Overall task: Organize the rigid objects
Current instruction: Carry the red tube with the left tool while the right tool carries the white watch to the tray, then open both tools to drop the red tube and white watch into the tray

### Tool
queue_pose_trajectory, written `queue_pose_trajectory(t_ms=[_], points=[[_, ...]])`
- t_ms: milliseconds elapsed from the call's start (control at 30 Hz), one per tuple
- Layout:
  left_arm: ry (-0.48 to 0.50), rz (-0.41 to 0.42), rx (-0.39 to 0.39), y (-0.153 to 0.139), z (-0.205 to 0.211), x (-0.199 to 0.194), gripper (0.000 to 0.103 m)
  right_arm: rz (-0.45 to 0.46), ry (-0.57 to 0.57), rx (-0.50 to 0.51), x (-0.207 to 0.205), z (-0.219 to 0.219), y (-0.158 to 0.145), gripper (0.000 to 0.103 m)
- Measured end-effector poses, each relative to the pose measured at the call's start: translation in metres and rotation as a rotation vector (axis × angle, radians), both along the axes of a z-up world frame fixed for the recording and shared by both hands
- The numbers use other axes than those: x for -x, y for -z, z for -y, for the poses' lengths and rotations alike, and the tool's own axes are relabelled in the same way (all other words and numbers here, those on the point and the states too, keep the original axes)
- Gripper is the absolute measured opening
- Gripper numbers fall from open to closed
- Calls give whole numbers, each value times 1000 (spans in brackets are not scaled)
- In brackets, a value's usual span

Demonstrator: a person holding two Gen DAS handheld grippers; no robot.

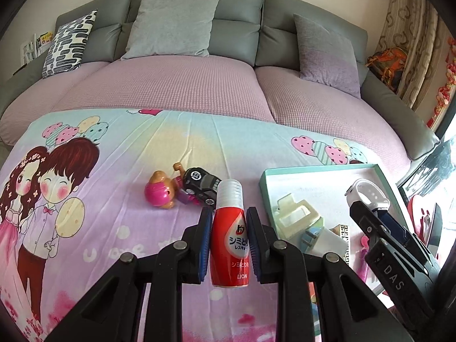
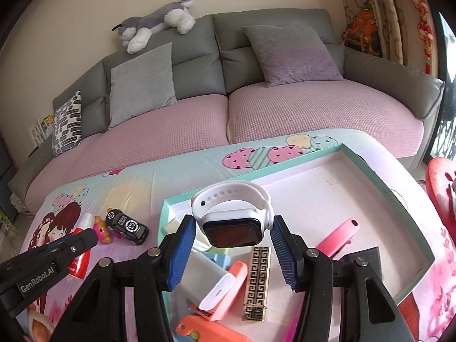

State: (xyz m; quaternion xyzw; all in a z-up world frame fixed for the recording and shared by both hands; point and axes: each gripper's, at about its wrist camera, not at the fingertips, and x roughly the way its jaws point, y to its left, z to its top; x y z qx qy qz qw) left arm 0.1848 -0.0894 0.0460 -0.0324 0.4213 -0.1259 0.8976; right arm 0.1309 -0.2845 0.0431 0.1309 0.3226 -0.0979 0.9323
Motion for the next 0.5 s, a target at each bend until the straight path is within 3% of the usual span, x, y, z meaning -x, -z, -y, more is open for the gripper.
queue_pose_trajectory(t_ms=[233, 500], points=[[95, 31, 3, -1, 40, 1, 25, 5, 113, -19, 11, 44, 2, 57], [221, 96, 22, 3, 90, 6, 25, 0, 147, -17, 14, 57, 6, 58]])
